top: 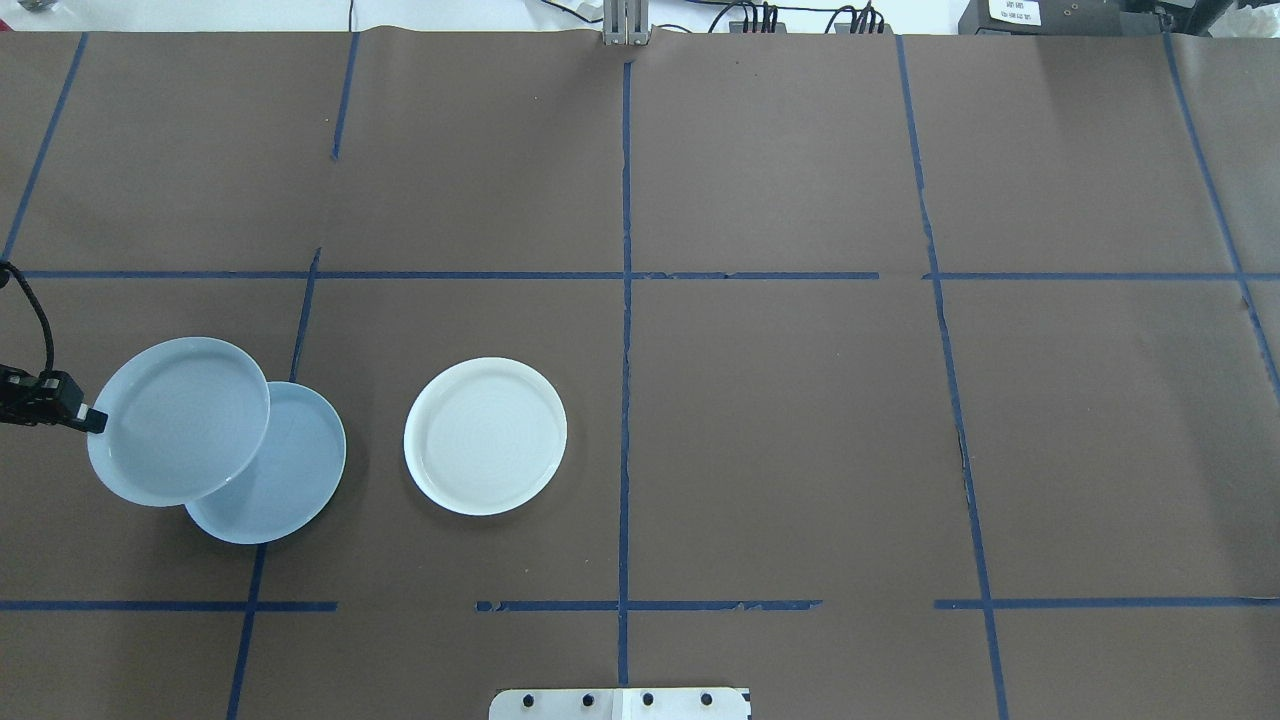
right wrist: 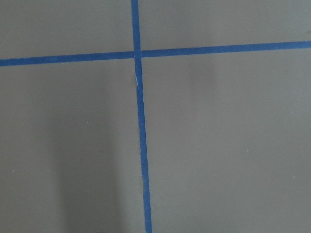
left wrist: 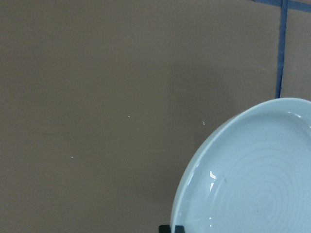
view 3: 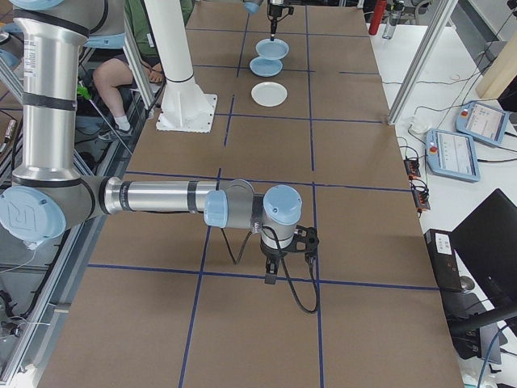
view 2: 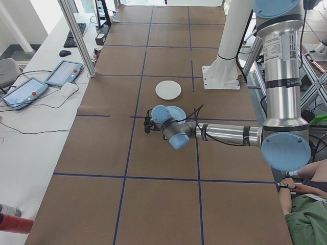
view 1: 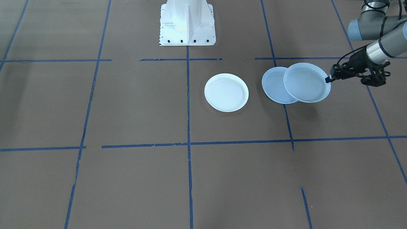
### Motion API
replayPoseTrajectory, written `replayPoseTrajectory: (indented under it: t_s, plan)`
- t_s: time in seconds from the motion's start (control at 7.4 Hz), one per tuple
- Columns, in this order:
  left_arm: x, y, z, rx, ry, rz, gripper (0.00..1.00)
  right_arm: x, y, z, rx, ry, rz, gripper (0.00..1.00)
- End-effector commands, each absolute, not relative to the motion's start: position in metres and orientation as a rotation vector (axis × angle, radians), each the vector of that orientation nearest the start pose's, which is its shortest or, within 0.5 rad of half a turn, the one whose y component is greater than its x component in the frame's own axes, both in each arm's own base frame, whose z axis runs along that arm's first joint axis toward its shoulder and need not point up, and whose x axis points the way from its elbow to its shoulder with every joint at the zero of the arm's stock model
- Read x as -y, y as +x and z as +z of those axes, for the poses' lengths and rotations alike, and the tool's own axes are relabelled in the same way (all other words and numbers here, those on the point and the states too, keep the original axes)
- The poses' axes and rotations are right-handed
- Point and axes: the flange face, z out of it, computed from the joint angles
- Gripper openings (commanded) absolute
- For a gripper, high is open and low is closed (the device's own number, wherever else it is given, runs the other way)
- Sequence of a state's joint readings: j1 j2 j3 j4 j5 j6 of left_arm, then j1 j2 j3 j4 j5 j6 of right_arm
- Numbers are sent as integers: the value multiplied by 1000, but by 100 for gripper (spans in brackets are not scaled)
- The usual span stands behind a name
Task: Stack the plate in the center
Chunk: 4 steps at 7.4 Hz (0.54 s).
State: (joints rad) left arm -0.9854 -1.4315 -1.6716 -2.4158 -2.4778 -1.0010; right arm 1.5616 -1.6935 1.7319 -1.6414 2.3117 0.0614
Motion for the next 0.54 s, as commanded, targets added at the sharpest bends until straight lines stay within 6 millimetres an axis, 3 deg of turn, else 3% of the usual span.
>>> replayPoseTrajectory:
  t_s: [0.0,0.41]
  plan:
    - [393,239,555,-1142,-122,-36,0,438,62,646,739,-57,62,100]
    - [389,252,558,-1123,-123,-42,0,438,62,646,739,-57,62,100]
